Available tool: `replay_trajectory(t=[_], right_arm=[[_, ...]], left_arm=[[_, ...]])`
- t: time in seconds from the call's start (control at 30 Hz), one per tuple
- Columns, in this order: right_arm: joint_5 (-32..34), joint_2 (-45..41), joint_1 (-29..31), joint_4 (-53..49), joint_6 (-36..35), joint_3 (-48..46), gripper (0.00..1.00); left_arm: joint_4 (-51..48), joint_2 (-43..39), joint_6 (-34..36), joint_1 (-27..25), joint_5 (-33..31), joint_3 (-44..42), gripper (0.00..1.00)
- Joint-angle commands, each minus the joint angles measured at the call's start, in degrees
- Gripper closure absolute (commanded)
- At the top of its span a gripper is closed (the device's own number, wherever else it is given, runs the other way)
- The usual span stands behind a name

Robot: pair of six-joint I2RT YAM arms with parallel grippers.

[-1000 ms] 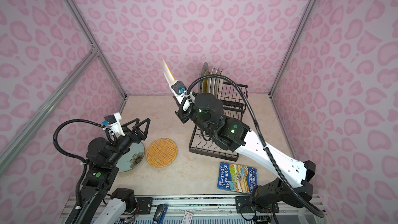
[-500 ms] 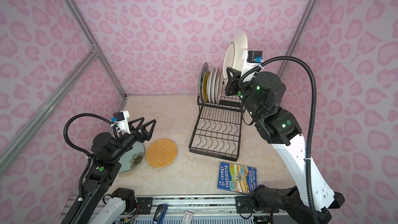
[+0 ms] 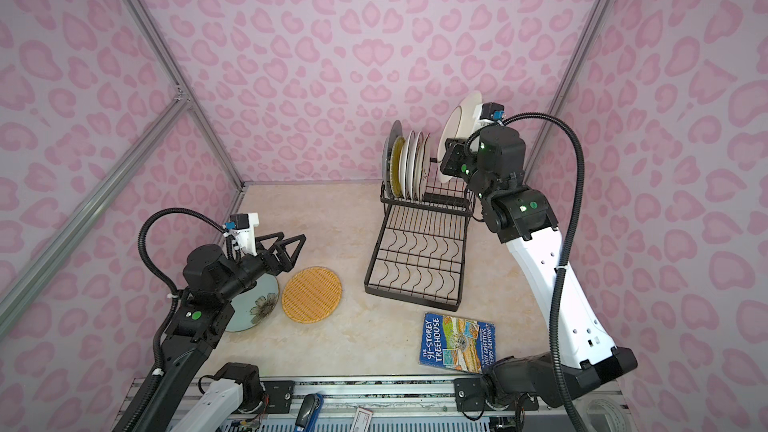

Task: Load the plates into the dish rack
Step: 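Carry the star plate with the right gripper over the rack's upper tier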

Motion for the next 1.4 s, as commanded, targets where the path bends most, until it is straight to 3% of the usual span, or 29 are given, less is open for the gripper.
replay_trajectory(t=[0.0,0.87,1.37], right_arm=[[0.61,1.87,-0.26,5.79,0.77,0.70,1.00],[3.12,10.52,0.47,10.56,3.25,-4.93,1.00],[5.90,12.80,2.40,6.39,0.48,-2.19,1.00]], left_arm=[[0.23,-0.86,-0.36,0.26,0.36,0.37,0.02],[0.73,-1.15,-1.98,3.12,0.96,0.15,0.02],[0.77,-1.61,-2.08,3.50,0.85,0.12,0.02]])
